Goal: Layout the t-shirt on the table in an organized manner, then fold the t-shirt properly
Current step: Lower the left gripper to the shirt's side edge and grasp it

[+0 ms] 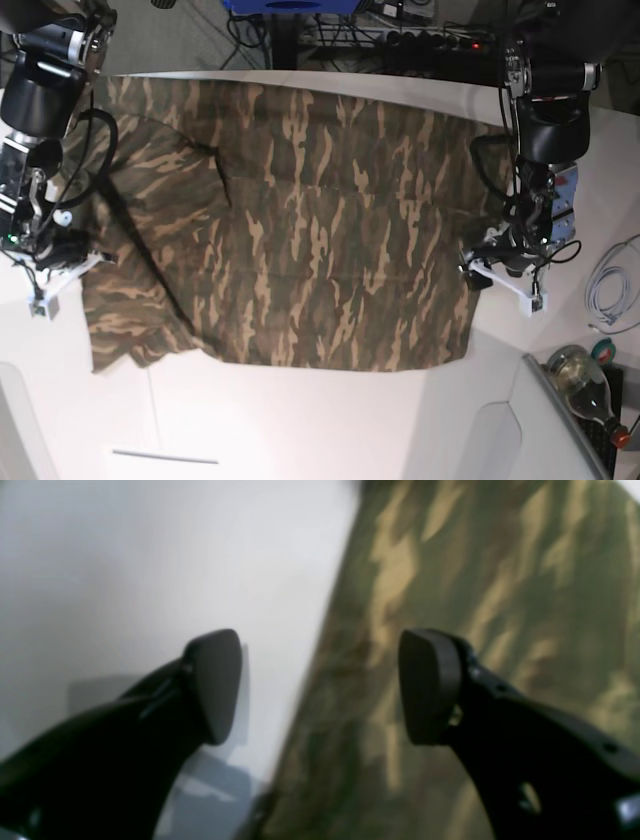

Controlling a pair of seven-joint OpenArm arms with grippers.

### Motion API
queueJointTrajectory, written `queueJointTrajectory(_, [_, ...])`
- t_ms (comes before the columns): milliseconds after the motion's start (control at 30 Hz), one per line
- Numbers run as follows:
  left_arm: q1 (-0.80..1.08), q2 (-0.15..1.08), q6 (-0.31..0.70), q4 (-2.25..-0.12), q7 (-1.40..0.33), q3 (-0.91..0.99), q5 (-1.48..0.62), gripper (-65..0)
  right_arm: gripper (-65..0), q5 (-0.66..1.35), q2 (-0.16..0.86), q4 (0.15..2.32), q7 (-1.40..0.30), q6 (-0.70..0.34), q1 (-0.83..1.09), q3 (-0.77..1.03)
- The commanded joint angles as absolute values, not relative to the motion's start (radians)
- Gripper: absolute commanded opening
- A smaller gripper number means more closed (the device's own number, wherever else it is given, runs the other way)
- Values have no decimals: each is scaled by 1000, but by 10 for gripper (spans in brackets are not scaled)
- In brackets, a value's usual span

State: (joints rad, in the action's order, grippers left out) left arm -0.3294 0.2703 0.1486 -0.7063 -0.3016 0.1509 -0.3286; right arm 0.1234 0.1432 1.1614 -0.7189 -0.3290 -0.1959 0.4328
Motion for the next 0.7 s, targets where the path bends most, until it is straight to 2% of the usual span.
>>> queueJointTrajectory(0, [-354, 275, 143, -702, -297, 139, -332, -217, -650, 130, 156, 1182, -700, -344, -219, 435])
queueJointTrajectory(133, [-354, 265, 143, -656, -277, 105, -329, -217, -650, 130, 156, 1182, -702, -395, -220, 435])
queueJointTrajectory(300, [-354, 263, 143, -631, -278, 105, -332, -237, -650, 130, 156, 1179, -700, -397, -219, 438])
queueJointTrajectory(333, [-354, 260, 143, -630, -278, 105, -334, -270, -650, 130, 156, 1178, -700, -397, -219, 438])
queueJointTrajectory(433, [-354, 237, 145, -630, -278, 105, -334, -434, -650, 130, 156, 1176, -700, -397, -219, 440])
queueJointTrajectory(533, [-354, 231, 145, -630, -278, 105, -334, -642, -650, 130, 156, 1176, -700, -397, -219, 440])
queueJointTrajectory(667, [-354, 229, 145, -636, -278, 114, -334, -650, -650, 128, 157, 1176, -700, -397, -219, 440])
